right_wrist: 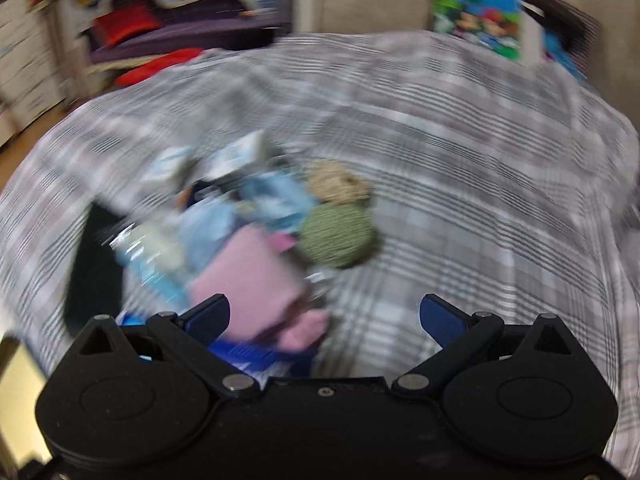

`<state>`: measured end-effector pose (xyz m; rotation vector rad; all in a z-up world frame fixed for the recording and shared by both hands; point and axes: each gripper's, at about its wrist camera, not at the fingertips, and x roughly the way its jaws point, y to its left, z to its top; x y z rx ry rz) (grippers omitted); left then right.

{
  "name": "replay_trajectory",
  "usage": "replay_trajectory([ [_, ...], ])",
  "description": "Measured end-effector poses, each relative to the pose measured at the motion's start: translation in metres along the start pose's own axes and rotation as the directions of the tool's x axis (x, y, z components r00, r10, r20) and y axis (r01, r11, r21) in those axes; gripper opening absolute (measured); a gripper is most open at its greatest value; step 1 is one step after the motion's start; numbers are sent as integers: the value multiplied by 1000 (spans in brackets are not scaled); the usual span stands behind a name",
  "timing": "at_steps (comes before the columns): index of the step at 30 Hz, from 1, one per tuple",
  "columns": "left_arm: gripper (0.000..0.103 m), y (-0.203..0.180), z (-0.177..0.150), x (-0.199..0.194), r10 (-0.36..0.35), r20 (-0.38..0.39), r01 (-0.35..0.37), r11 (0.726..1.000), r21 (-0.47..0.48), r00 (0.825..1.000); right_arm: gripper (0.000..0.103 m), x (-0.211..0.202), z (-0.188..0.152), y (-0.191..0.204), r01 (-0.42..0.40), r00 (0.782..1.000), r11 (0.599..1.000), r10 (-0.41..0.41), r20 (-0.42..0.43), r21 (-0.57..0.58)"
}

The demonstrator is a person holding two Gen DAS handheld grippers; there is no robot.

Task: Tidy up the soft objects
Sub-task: 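Move both tools over the pile of soft items on the bed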

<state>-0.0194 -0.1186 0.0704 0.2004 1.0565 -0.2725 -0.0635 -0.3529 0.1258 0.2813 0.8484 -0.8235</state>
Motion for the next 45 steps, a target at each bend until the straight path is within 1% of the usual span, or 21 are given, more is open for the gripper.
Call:
replay_trajectory([
  [3,99,-10,6,3,-31,-7,32,999,17,999,102,18,15,-15,54,999,995,-55,3,89],
  [5,99,-15,11,3,-40,-3,40,999,30,999,102,29,22,-19,91,995,987,-95,18,134],
  [7,99,-20,15,3,-43,2,43,998,39,999,102,42,30,-20,134,990,979,-139,22,156],
  [8,99,-22,18,4,-43,3,43,998,42,999,102,48,33,-18,142,989,977,-147,20,159],
  [10,99,-26,23,6,-45,1,45,998,42,999,102,65,41,-20,107,994,977,-109,-1,182],
  [11,99,-28,25,9,-48,-1,48,998,43,999,102,71,42,-22,91,996,973,-91,-12,212],
  [13,99,-31,28,11,-54,-3,54,997,47,999,102,86,42,-27,80,997,959,-74,-33,273],
  [15,99,-36,32,14,-51,0,51,997,52,999,102,99,37,-27,71,996,950,-53,-65,303],
  [17,99,-40,34,18,-46,3,46,997,63,999,101,114,33,-29,66,994,952,-35,-106,300],
  [20,99,-47,39,24,-53,-1,53,996,76,999,101,126,31,-33,14,991,949,30,-134,313],
  [23,99,-53,43,28,-63,-6,63,994,84,998,99,132,33,-28,-5,990,953,47,-132,304],
  [26,99,-57,44,29,-66,-3,66,993,94,998,90,132,33,-25,-49,988,951,92,-128,306],
  [29,99,-60,46,30,-63,1,63,993,102,998,89,129,32,-27,-98,983,945,142,-119,312],
  [32,99,-63,48,33,-71,-8,72,992,101,997,89,131,31,-24,-102,982,945,145,-119,310],
  [35,99,-65,49,33,-75,-12,76,992,105,997,87,138,32,-22,-98,977,947,150,-151,305],
  [38,99,-68,48,32,-74,-9,74,991,114,997,76,138,32,-23,-84,977,950,138,-162,300],
  [40,99,-69,48,32,-77,-8,77,990,115,997,63,136,31,-25,-103,975,950,155,-160,294],
  [41,99,-69,48,31,-79,-7,79,990,114,997,58,137,31,-25,-110,974,951,162,-161,289],
  [43,99,-68,49,30,-84,-4,84,990,110,996,41,137,30,-22,-121,972,953,170,-161,276],
  [44,99,-67,49,30,-90,-3,89,990,105,996,38,137,30,-22,-118,972,955,166,-164,271],
  [45,99,-66,49,29,-95,-3,94,991,98,996,38,138,30,-21,-118,973,955,166,-161,271],
])
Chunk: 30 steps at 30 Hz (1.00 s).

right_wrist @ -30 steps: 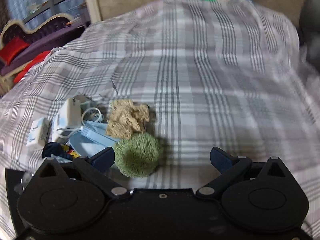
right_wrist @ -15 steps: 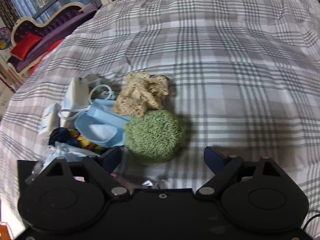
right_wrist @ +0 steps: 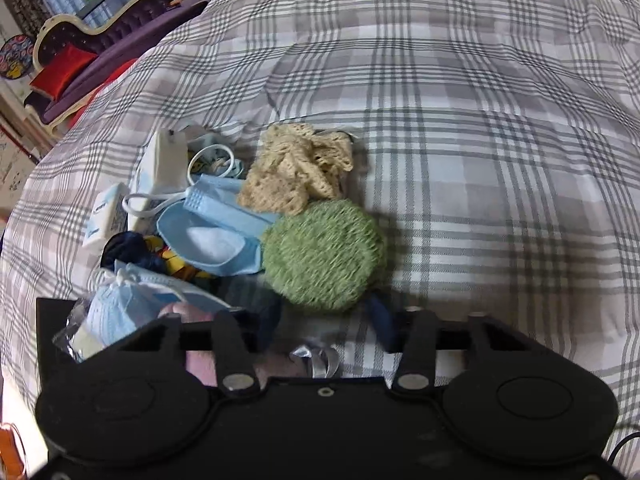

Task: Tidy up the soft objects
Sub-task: 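Move both tools over the pile of soft items on the bed, then grasp the white tissue pack with left gripper while right gripper grasps green scrubber ball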

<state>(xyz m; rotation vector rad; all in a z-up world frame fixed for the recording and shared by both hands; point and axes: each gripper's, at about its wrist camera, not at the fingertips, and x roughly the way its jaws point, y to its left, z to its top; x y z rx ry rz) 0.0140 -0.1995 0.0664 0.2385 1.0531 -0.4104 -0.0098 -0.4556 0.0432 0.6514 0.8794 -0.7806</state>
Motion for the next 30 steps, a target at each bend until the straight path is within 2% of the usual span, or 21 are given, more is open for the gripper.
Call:
replay_trajectory([
  [5,99,4,3,-4,-34,7,34,999,-37,999,35,-6,0,-18,-40,999,996,39,10,77],
  [9,99,2,8,1,-74,-12,73,996,-58,997,23,-7,0,-39,-70,998,983,71,4,171],
  [14,99,-7,16,4,-99,-22,98,994,-43,995,22,-5,2,-50,-91,996,970,91,12,224],
  [17,99,-13,22,4,-96,-14,96,995,-26,995,36,-6,3,-55,-92,996,965,87,32,245],
  [19,99,-17,27,5,-100,-9,100,995,-22,995,53,-9,4,-60,-98,995,959,88,51,267],
  [22,99,-23,35,8,-104,-3,104,995,-15,995,66,-12,3,-64,-72,996,958,52,79,277],
  [24,99,-29,40,11,-108,2,108,994,4,994,72,-14,4,-67,-61,996,959,39,82,276],
  [30,99,-51,57,17,-107,29,104,991,89,994,78,-8,13,-59,-29,997,968,11,74,250],
])
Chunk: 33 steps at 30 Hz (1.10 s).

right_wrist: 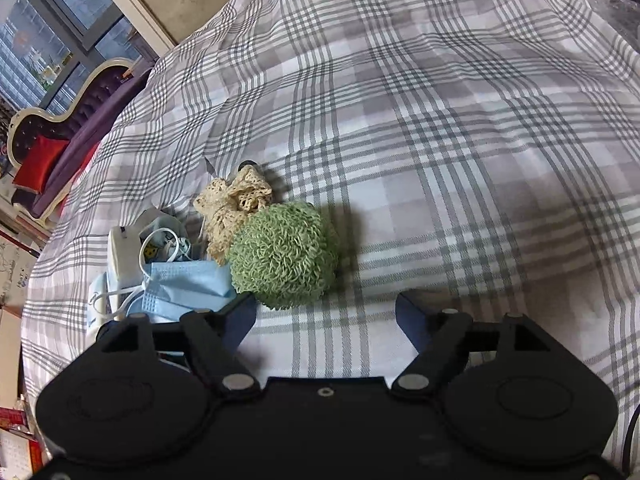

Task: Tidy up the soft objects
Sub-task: 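Grasp the white tissue pack with left gripper while right gripper grasps green scrubber ball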

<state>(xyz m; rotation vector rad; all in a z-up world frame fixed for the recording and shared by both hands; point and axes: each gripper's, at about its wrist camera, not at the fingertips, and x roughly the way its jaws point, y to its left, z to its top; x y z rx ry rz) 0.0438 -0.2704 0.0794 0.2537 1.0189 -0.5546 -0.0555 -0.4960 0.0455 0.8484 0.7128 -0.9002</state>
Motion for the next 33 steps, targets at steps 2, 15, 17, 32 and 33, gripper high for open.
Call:
replay_trajectory([
  [2,99,-3,10,3,-19,-5,19,1000,4,1000,79,3,2,4,3,1000,1000,-3,-1,-10],
  [15,99,-20,80,36,-45,28,45,999,22,999,83,-10,8,-38,-72,995,985,61,74,158],
  [17,99,-21,90,46,-69,8,69,997,20,998,83,-9,7,-33,-66,995,989,56,77,129],
  [32,99,-36,130,105,-202,-64,201,979,-13,977,83,-1,-6,2,-36,990,998,42,134,-46],
  [33,99,-37,131,109,-208,-75,207,978,-20,975,83,1,-6,3,-30,991,998,36,131,-51],
])
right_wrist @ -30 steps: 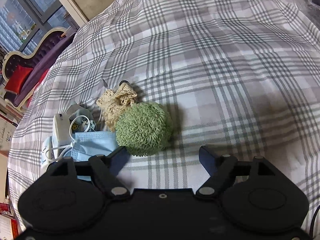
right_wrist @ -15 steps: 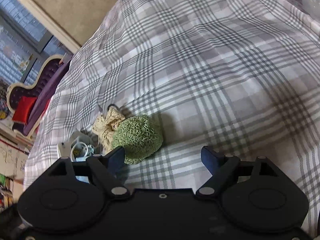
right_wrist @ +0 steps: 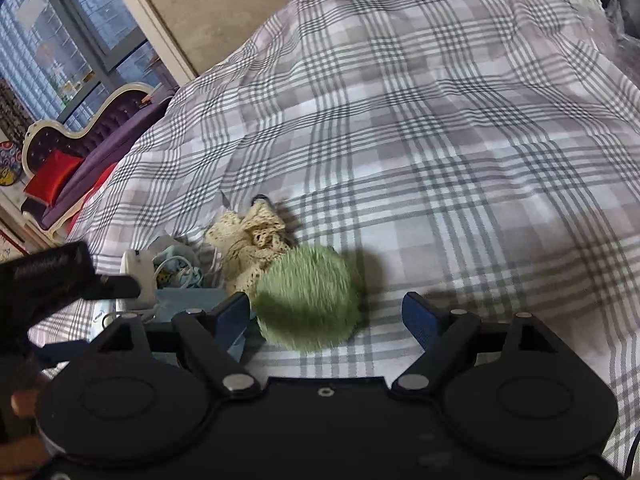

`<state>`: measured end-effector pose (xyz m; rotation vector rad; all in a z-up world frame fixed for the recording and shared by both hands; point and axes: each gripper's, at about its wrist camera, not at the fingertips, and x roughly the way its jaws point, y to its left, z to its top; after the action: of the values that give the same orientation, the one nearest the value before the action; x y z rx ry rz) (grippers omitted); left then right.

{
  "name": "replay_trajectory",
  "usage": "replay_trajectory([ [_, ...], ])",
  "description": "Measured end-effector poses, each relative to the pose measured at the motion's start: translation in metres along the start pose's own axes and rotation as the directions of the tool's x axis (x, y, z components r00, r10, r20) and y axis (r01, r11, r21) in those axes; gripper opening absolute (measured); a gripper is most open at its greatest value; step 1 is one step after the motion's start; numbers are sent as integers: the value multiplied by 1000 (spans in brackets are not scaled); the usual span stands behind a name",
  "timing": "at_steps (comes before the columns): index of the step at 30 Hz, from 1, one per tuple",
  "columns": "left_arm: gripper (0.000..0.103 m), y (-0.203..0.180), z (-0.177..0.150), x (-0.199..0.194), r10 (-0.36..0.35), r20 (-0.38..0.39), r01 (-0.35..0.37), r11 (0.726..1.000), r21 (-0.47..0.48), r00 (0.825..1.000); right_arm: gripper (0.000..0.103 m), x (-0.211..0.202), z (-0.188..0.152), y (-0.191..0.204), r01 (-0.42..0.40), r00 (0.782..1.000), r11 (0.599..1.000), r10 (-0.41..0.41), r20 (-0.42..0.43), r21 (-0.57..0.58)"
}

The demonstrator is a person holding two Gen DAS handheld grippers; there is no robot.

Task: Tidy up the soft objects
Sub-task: 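Grasp the white tissue pack with left gripper while right gripper grasps green scrubber ball, then carry the tissue pack and scrubber ball over the gold tray with both tools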

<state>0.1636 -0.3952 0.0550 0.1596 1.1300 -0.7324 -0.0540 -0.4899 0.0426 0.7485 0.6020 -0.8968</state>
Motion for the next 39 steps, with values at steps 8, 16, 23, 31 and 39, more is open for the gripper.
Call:
replay_trajectory([
  [8,71,-5,5,19,-67,-61,67,998,5,996,85,10,-1,3,7,1000,1000,-7,-29,-5],
  [16,70,-17,-2,3,-22,-15,22,999,39,1000,85,10,-1,8,21,1000,999,-22,-1,-33],
  [23,70,-27,-10,-44,29,65,-34,997,76,997,85,14,1,9,27,1000,999,-27,-9,-36],
  [31,70,-15,-44,-102,102,98,-109,992,61,990,60,4,-6,20,23,1000,992,-21,17,-122],
  [39,70,5,-93,-142,196,56,-198,980,28,979,60,-15,-5,16,29,994,994,-17,111,-103],
])
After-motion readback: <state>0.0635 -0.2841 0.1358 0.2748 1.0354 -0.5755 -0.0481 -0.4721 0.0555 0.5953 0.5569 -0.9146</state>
